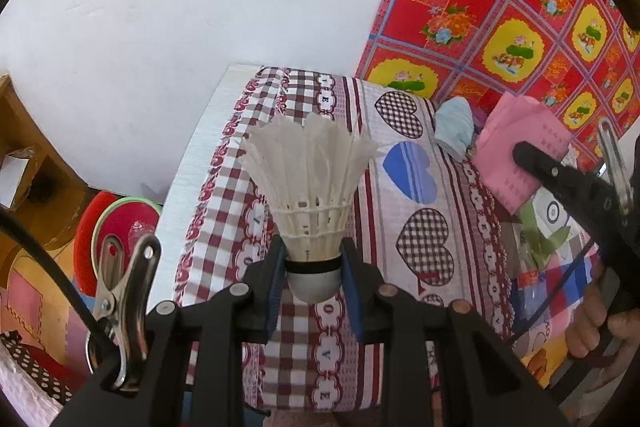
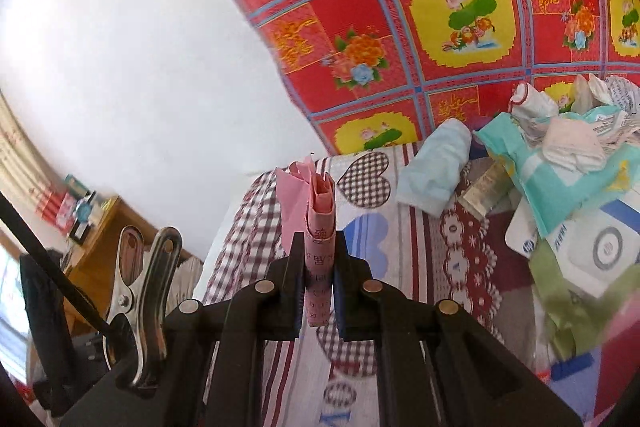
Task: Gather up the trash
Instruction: 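Grasp the folded pink cloth with the right tool and lift it, then carry the shuttlecock and pink cloth over the red bucket with both tools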
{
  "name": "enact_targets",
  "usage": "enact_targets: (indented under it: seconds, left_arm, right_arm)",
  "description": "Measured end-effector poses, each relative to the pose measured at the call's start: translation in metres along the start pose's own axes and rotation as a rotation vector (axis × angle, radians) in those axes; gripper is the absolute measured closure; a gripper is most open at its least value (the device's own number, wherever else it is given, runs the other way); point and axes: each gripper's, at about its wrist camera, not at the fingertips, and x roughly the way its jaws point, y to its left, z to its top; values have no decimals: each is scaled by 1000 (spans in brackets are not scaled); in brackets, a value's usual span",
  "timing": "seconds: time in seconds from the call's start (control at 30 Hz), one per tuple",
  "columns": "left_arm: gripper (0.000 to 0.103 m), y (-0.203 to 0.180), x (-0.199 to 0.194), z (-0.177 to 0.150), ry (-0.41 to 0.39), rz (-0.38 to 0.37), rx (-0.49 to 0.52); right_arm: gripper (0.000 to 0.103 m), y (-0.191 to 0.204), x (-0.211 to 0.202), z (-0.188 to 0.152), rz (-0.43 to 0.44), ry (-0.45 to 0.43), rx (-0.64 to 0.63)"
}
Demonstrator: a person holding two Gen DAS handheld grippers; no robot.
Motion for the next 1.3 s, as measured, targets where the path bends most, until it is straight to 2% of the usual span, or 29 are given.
enact_targets:
  seconds: [0.27, 0.7, 0.93, 1.3]
  left_arm:
    - [75, 5, -24, -20, -20, 18, -40]
    - [75, 22, -62, -44, -73, 101, -110]
    - [75, 47, -78, -54, -89, 152, -175]
    - [75, 109, -94, -59, -124, 218, -282]
  right_arm:
    - [91, 10, -8, -20, 35, 41, -57]
    - [90, 50, -22, -44, 113, 76, -175]
    - [90, 78, -15, -53, 179, 114, -242]
    - [90, 138, 14, -65, 278, 164, -370]
